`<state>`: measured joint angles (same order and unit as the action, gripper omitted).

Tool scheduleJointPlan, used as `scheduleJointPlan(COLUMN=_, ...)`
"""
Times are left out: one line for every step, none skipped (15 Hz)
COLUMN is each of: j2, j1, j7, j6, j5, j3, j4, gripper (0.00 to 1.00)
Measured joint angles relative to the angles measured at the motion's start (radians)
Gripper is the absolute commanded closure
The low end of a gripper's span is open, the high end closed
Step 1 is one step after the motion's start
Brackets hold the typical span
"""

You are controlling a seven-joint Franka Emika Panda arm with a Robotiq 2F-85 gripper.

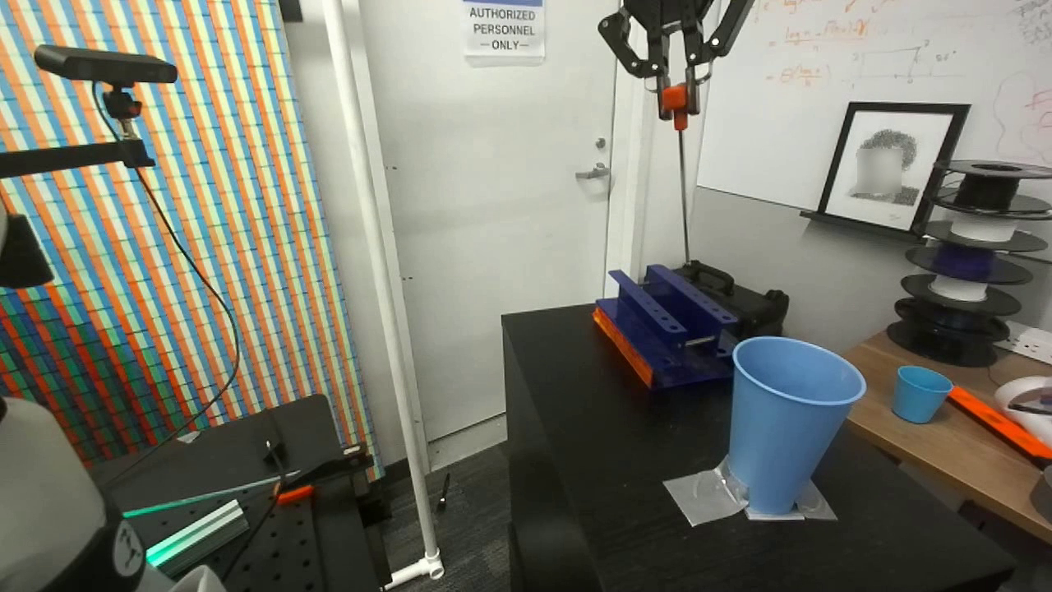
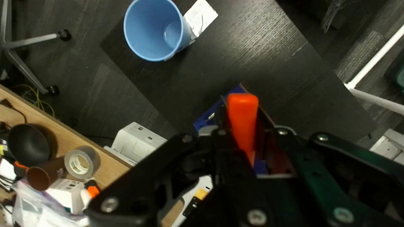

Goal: Put the orange object inside the cup.

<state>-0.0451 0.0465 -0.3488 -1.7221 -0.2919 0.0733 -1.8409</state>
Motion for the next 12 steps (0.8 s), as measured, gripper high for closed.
scheduleJointPlan(j2=-0.019, j1=-0.006, j7=0.019, j6=0.01, j5=0.0, j3=-0.011, j4=-0.015, gripper=0.9)
scheduleJointPlan(j2=-0.035, j1=-0.013, j7=0.038, j6=0.018, j5=0.0, j3=-0.023, j4=-0.03, gripper=0.9)
scheduleJointPlan(j2=-0.046, j1=-0.02, j7=0.057, j6=0.025, j5=0.0, j3=-0.035, j4=-0.043, gripper=0.9)
scheduleJointPlan(j2=-0.055, j1=-0.029, j7=0.077, j6=0.029, j5=-0.002, j3=-0.045, j4=-0.056, gripper=0.9)
scheduleJointPlan(j2=-0.061, j1=-0.037, j7=0.098, j6=0.03, j5=-0.006, j3=-0.054, j4=-0.068, gripper=0.9)
scheduleJointPlan(j2=-0.065, j1=-0.045, j7=0.119, j6=0.03, j5=-0.012, j3=-0.063, j4=-0.079, gripper=0.9)
scheduleJointPlan(j2=-0.066, j1=-0.053, j7=0.139, j6=0.03, j5=-0.018, j3=-0.071, j4=-0.087, gripper=0.9)
scheduleJointPlan(j2=-0.066, j1=-0.061, j7=0.154, j6=0.03, j5=-0.019, j3=-0.08, j4=-0.094, gripper=0.9)
scheduleJointPlan(j2=-0.066, j1=-0.069, j7=0.167, j6=0.029, j5=-0.019, j3=-0.087, j4=-0.1, gripper=0.9)
scheduleJointPlan(j2=-0.064, j1=-0.075, j7=0.179, j6=0.029, j5=-0.019, j3=-0.094, j4=-0.106, gripper=0.9)
scheduleJointPlan(j2=-0.061, j1=-0.081, j7=0.188, j6=0.029, j5=-0.019, j3=-0.101, j4=-0.109, gripper=0.9)
scheduleJointPlan(j2=-0.056, j1=-0.086, j7=0.196, j6=0.028, j5=-0.019, j3=-0.106, j4=-0.111, gripper=0.9)
